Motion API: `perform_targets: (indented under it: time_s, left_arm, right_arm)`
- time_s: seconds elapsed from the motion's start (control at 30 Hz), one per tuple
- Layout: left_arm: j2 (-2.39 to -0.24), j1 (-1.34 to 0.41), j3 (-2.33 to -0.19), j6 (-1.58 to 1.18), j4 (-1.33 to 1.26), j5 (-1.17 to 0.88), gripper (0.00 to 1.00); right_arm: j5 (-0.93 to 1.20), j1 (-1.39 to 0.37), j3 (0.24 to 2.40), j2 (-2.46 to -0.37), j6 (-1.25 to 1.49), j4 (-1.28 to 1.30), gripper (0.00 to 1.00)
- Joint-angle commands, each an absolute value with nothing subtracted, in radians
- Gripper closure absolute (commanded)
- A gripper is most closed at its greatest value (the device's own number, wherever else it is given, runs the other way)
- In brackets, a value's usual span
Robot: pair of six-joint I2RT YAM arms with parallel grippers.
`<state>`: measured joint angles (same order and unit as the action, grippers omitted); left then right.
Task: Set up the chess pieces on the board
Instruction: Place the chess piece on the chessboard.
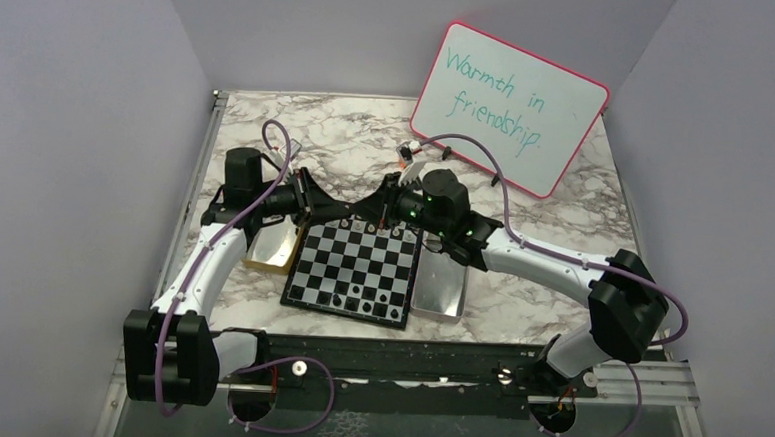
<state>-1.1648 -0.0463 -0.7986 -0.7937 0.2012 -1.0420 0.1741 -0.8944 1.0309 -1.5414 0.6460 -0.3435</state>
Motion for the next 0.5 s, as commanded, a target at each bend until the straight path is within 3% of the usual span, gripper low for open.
perform_targets:
  time_s: [0.0,0.13,0.33,0.37,0.4,0.47]
  left_arm:
    - [-1.142,-0.050,-0.787,-0.801,0.163,-0.989,0.65]
    - [-1.156,-0.050,-0.847,-0.772,0.205,-0.844,0.45]
    - [-1.222,-0.036,-0.932,-0.731,0.237,-0.619,0.25]
    - [-1.241,-0.029,-0.949,-0.720,0.239,-0.601,0.21]
    - [-1.263,-0.022,-0.977,-0.702,0.253,-0.580,0.05]
    - [-1.303,-0.014,-1.053,-0.657,0.302,-0.567,0.01]
  right_arm:
    - [0.134,-0.896,1.027,-1.533,0.592,-0.327,0.97]
    - [0.101,-0.896,0.980,-1.518,0.567,-0.313,0.97]
    - [0.113,-0.899,1.028,-1.536,0.517,-0.209,0.97]
    - [0.114,-0.902,1.041,-1.544,0.509,-0.189,0.97]
    - [0.109,-0.910,1.055,-1.551,0.498,-0.170,0.97]
    - [0.094,-0.931,1.089,-1.574,0.470,-0.127,0.97]
